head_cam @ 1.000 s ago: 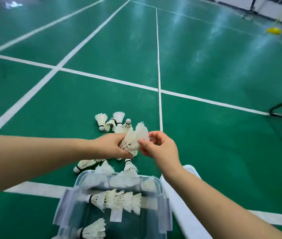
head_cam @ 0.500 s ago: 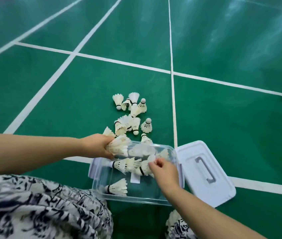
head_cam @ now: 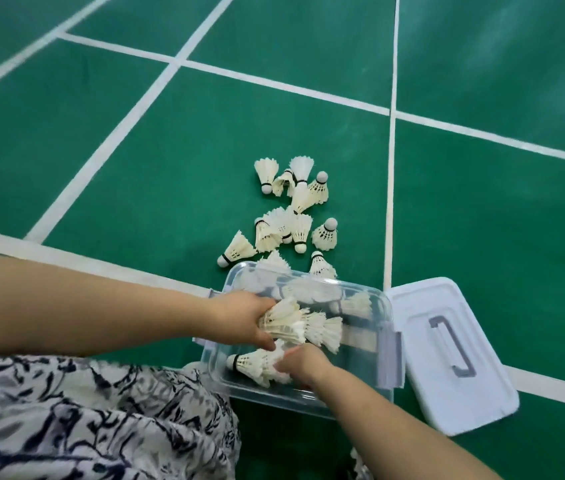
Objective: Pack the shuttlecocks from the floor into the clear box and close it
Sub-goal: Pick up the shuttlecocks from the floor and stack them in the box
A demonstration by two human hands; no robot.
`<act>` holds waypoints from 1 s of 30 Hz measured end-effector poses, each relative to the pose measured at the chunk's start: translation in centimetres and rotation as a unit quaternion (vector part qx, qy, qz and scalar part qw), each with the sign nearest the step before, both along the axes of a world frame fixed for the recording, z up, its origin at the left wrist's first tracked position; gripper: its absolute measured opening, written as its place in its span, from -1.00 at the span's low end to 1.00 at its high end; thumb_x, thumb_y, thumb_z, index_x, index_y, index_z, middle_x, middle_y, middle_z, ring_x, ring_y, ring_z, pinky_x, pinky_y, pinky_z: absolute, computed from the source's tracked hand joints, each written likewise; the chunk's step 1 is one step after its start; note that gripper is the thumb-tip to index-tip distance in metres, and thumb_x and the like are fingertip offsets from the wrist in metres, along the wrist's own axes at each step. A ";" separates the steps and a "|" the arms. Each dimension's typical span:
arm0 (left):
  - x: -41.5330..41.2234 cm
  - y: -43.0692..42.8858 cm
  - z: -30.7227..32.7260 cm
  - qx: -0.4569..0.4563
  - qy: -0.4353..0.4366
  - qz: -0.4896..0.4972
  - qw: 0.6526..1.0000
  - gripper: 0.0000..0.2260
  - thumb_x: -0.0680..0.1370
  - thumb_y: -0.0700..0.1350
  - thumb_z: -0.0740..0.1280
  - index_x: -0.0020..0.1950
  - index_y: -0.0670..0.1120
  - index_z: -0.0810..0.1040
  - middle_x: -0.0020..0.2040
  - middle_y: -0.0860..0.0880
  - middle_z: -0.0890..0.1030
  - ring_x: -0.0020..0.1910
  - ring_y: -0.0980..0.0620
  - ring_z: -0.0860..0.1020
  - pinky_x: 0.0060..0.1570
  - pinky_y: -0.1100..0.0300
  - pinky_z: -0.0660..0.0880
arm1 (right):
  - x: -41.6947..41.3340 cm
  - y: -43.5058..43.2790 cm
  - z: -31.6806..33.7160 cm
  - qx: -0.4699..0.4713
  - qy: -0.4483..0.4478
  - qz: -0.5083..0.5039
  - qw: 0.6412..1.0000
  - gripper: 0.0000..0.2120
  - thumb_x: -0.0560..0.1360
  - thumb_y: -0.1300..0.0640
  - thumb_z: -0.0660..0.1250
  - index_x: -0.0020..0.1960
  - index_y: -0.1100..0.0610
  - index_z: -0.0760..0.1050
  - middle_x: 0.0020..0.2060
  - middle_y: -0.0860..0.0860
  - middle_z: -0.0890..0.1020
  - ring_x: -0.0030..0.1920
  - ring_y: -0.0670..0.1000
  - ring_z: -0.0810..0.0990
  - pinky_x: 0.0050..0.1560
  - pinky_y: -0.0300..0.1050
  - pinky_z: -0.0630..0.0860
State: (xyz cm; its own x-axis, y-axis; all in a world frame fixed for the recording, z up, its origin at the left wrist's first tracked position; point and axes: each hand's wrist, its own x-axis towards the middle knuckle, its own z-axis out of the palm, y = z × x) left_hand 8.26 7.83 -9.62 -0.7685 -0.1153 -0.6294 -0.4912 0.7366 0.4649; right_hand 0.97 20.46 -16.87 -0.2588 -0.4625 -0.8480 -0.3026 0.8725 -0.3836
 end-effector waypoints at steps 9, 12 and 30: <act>0.6 -0.1 -1.1 -0.010 -0.044 0.007 0.999 -0.66 0.47 0.05 0.36 0.19 -0.01 0.44 0.16 -0.03 0.58 0.10 -0.01 0.50 0.10 0.16 0.40 | -1.2 0.8 -0.9 -0.032 0.024 -0.038 0.998 -0.79 0.44 0.20 0.35 0.06 0.08 0.57 0.04 0.05 0.62 0.01 0.01 0.55 0.05 -0.18 0.48; 0.0 0.5 -0.8 -0.020 -0.045 0.004 0.999 -0.65 0.47 0.06 0.35 0.19 -0.04 0.44 0.14 -0.05 0.58 0.03 -0.01 0.49 0.00 0.20 0.38 | -2.9 0.9 1.2 -0.130 0.065 -0.176 0.974 -0.81 0.45 0.20 0.31 0.03 0.03 0.54 -0.06 -0.02 0.61 -0.07 0.00 0.56 -0.09 -0.19 0.47; -2.4 -0.7 1.8 -0.073 0.017 0.009 0.997 -0.50 0.47 -0.02 0.38 0.36 -0.09 0.33 0.31 -0.03 0.49 0.18 -0.03 0.53 0.14 0.17 0.42 | -3.1 4.9 6.1 -0.190 0.173 -0.207 0.944 -0.74 0.40 0.16 0.31 -0.45 0.12 0.39 -0.52 -0.02 0.39 -0.42 -0.02 0.33 -0.38 -0.15 0.21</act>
State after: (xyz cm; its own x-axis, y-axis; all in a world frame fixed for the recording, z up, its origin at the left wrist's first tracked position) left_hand 5.84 7.17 -7.84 -0.7863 -0.2180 -0.5781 -0.4910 0.7885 0.3705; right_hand -2.15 25.36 -10.80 -0.7155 -0.5143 -0.4728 -0.1304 0.7632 -0.6329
